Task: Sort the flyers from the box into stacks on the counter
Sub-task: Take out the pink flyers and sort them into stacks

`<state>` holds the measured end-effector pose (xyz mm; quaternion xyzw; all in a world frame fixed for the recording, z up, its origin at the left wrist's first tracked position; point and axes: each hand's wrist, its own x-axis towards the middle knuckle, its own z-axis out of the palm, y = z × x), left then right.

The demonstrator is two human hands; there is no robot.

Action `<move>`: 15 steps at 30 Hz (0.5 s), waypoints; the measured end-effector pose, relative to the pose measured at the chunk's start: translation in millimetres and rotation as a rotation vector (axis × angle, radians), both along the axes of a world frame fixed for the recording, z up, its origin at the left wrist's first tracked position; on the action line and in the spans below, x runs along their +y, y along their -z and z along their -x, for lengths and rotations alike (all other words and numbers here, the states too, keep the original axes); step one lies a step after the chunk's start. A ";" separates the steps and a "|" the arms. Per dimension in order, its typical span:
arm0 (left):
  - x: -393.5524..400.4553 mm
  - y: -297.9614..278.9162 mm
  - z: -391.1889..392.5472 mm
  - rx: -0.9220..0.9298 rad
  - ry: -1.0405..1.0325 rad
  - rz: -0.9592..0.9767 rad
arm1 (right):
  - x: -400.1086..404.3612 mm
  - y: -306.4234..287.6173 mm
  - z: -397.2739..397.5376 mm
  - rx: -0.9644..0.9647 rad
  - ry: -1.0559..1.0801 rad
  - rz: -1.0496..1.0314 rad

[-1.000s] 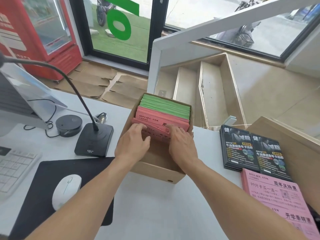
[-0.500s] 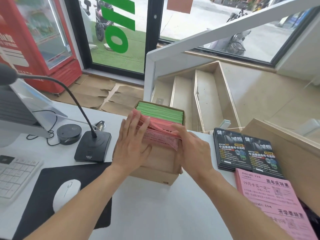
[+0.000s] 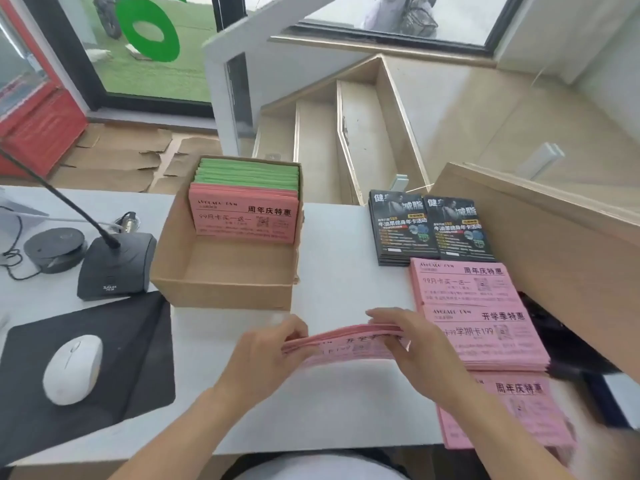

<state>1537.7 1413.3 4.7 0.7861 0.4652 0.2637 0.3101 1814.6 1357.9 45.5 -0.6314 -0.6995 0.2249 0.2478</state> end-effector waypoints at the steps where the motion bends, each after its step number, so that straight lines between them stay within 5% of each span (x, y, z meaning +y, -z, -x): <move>1: -6.4 2.6 -2.8 -0.019 -0.011 0.057 | -5.1 4.1 0.4 0.014 0.014 0.017; 7: -30.4 2.6 -14.3 -0.329 -0.199 0.475 | -15.5 15.5 -2.0 -0.069 0.013 0.017; 15: -27.9 -18.6 -29.7 -0.259 -0.157 0.263 | -3.3 -1.9 -1.3 -0.162 -0.044 0.041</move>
